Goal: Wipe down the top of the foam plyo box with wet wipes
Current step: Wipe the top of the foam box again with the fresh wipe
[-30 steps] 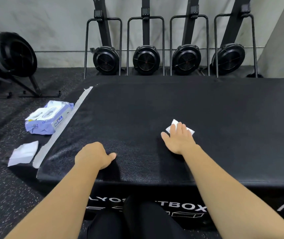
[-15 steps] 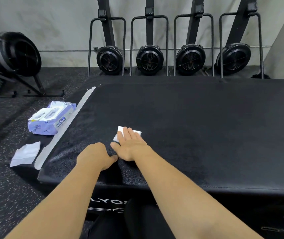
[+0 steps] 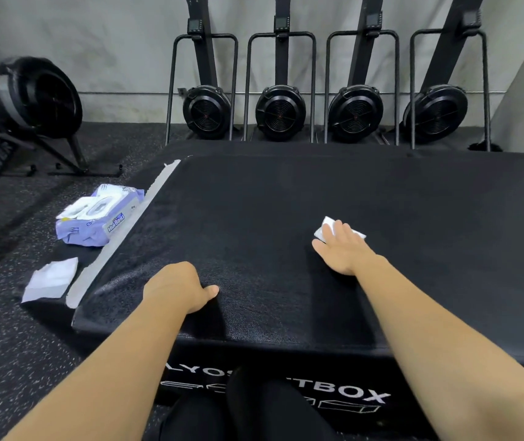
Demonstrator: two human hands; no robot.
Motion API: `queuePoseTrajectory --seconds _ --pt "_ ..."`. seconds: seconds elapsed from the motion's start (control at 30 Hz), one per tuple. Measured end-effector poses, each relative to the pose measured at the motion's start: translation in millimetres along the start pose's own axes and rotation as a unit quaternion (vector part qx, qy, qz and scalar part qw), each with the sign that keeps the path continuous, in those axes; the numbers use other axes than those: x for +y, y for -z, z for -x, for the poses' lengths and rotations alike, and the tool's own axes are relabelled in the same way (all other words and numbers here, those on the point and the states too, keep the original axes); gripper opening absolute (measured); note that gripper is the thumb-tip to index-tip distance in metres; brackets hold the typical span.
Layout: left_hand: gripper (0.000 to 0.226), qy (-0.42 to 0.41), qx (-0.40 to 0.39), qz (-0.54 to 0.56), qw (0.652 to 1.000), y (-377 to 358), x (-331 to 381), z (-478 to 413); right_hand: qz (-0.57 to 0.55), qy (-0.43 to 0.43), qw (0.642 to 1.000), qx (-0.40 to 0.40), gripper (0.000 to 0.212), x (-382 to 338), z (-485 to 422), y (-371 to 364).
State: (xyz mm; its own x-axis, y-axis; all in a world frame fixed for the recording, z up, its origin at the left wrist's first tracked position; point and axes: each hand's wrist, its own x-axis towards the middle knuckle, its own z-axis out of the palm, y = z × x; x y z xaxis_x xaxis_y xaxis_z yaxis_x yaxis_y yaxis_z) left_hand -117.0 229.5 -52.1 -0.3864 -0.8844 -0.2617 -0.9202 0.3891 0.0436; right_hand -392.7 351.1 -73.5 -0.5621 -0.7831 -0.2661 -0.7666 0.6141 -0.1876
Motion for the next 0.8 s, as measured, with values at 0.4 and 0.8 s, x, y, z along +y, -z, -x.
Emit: queuePoseTrajectory --seconds 0.4,0.8 --pt "0.048 0.002 -0.007 -0.012 1.0 3 3 -6 0.029 0.04 0.999 0.023 0.076 -132 7 -28" --pt "0.048 0.022 0.023 -0.048 0.998 14 2 -4 -0.029 0.165 0.986 -0.013 0.054 -111 -14 -10"
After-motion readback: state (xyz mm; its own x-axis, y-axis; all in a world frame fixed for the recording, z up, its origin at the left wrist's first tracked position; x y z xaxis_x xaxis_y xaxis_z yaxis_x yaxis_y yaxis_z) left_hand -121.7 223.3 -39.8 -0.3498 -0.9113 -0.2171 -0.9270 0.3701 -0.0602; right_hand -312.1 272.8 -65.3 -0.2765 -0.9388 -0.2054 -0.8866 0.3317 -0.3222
